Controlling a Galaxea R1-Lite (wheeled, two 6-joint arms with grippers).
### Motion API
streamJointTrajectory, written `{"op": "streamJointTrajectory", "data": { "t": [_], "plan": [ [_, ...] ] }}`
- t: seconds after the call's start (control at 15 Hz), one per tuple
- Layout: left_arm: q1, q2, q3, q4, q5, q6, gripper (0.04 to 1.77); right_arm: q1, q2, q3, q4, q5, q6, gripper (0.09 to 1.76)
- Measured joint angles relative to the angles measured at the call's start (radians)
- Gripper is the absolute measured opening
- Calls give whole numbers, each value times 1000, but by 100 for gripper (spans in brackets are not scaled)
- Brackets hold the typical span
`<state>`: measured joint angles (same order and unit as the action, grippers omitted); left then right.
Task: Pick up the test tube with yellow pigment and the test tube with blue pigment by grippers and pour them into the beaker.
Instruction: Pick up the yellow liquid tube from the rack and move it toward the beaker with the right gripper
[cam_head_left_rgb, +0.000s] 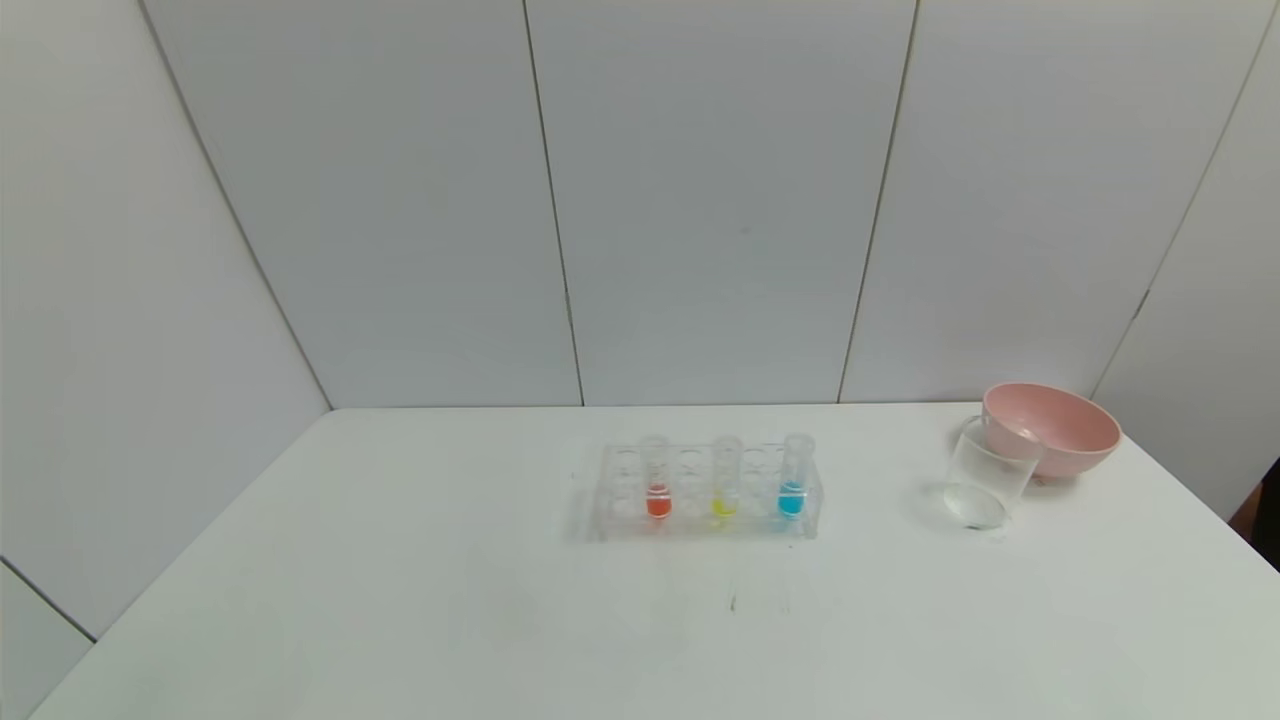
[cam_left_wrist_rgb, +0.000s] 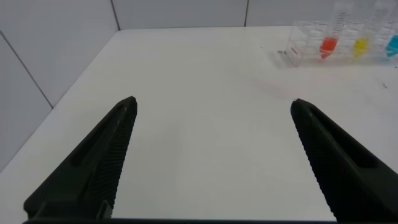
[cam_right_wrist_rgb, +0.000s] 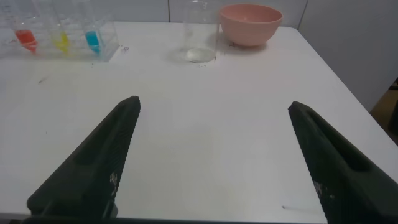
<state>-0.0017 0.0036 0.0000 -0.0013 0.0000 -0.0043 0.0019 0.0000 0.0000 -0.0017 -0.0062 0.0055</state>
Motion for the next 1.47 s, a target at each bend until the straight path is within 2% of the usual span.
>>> {"op": "streamJointTrajectory", "data": {
  "t": [1.13,1.47],
  "plan": [
    [0,0,0,0,0,0,176,-2,1,-5,8,-5,8,171],
    [0,0,0,0,0,0,176,-2,47,-95,11,-5,13,171]
  ]
}}
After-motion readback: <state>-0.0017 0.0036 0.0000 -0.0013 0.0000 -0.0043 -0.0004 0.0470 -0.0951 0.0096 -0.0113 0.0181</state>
